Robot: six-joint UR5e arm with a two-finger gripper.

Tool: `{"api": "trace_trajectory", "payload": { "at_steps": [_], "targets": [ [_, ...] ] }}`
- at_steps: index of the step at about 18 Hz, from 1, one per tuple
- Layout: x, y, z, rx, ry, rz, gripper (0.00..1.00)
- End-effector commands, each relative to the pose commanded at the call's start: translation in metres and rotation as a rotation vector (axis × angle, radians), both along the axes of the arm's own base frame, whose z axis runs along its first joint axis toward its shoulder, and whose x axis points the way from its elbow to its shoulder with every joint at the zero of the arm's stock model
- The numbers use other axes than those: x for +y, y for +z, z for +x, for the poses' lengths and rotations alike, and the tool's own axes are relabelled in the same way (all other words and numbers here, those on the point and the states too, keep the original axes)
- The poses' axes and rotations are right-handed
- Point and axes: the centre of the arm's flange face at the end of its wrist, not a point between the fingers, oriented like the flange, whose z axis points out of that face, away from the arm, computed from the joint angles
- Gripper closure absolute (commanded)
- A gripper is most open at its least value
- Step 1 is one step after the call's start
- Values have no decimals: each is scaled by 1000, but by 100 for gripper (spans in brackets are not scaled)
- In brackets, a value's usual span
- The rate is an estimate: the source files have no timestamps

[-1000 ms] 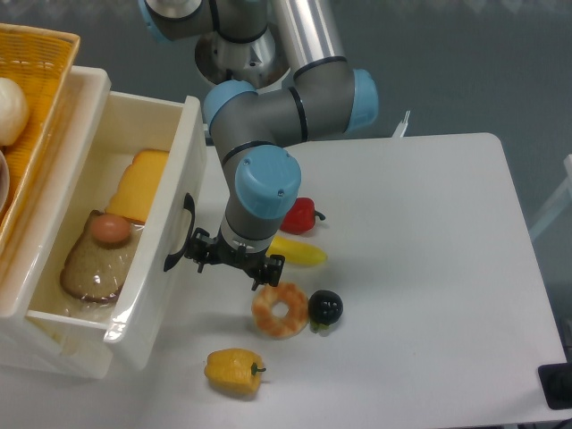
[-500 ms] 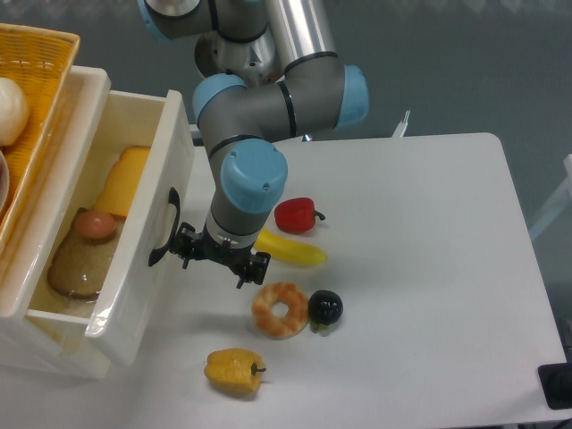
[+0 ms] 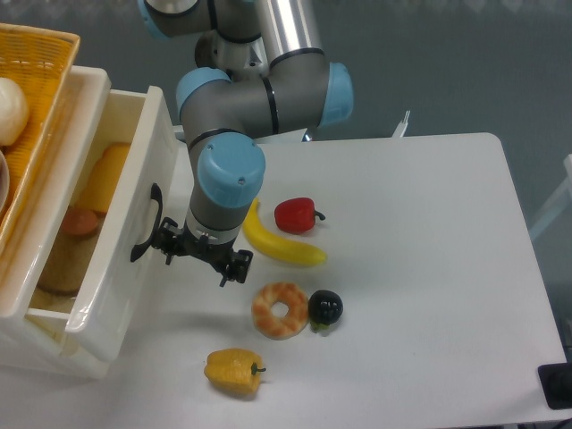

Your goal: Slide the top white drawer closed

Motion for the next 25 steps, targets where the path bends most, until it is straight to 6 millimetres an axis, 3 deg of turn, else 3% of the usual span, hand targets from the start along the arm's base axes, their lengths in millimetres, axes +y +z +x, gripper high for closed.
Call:
{"api": "trace_trajectory", "payload": {
  "at_steps": [15, 25],
  "targets": [
    [16, 5, 32, 11, -60, 12, 0],
    [19, 6, 36, 19, -67, 23, 0]
  ]
}}
